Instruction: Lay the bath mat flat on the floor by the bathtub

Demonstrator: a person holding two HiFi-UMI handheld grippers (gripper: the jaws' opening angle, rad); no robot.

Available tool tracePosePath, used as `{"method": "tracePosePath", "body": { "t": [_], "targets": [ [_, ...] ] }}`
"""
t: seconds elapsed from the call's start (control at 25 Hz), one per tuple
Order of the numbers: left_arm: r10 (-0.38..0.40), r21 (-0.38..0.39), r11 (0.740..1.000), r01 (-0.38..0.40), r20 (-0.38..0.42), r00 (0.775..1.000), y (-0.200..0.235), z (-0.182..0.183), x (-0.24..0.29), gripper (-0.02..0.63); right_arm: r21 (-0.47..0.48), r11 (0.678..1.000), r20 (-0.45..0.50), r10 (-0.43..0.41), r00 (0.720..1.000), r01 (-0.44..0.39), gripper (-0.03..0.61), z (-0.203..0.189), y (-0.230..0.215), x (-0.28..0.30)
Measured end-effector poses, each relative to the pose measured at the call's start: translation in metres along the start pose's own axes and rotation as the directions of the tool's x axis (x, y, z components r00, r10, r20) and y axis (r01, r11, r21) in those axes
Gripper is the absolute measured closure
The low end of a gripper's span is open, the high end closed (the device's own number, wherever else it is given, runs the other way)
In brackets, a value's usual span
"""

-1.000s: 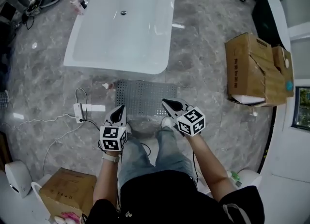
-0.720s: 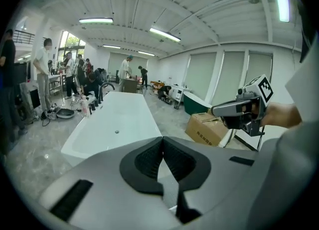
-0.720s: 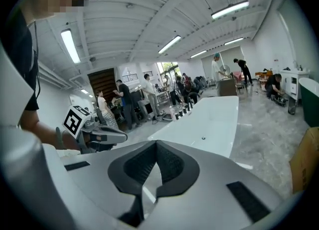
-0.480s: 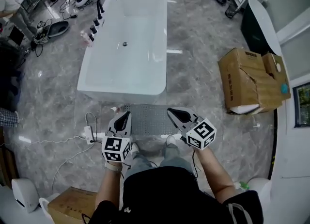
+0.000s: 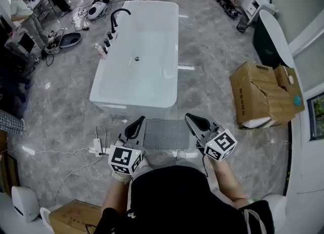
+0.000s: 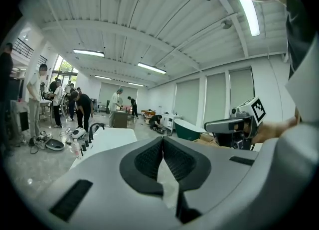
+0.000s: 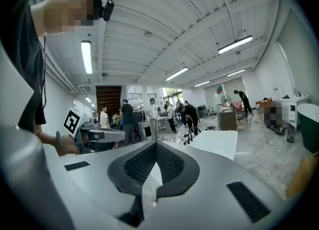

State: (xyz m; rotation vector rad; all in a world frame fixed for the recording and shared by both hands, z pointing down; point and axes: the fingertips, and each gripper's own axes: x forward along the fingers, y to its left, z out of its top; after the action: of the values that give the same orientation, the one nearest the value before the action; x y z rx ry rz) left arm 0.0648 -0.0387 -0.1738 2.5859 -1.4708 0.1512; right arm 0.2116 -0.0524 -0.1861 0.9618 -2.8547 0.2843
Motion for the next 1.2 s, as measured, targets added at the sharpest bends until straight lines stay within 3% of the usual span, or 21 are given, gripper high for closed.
{"method": "tracePosePath", "body": {
  "t": [0.24,0.52,1.2],
  "targets": [
    [0.057,0.003,0.998,-0.057,0.066,0.996,0.002,0.018,-0.013,0.595,-0.063,0.998,0.044,-0.009,0.999,0.012,0.554,0.026,0.010,-0.006],
    [0.074,0.029,0.997,-0.077,0.087,0.993,-0.001,0.028,-0.026,0.595,-0.093,0.995,0.052,0.036,0.998,-0.031,0.554,0.033,0.033,-0.002],
    [0.079,0.007,0.997,-0.080,0.071,0.994,-0.012,0.018,-0.038,0.595,-0.098,0.995,0.041,0.035,0.999,-0.031,0.554,0.025,0.042,-0.013]
  ]
}}
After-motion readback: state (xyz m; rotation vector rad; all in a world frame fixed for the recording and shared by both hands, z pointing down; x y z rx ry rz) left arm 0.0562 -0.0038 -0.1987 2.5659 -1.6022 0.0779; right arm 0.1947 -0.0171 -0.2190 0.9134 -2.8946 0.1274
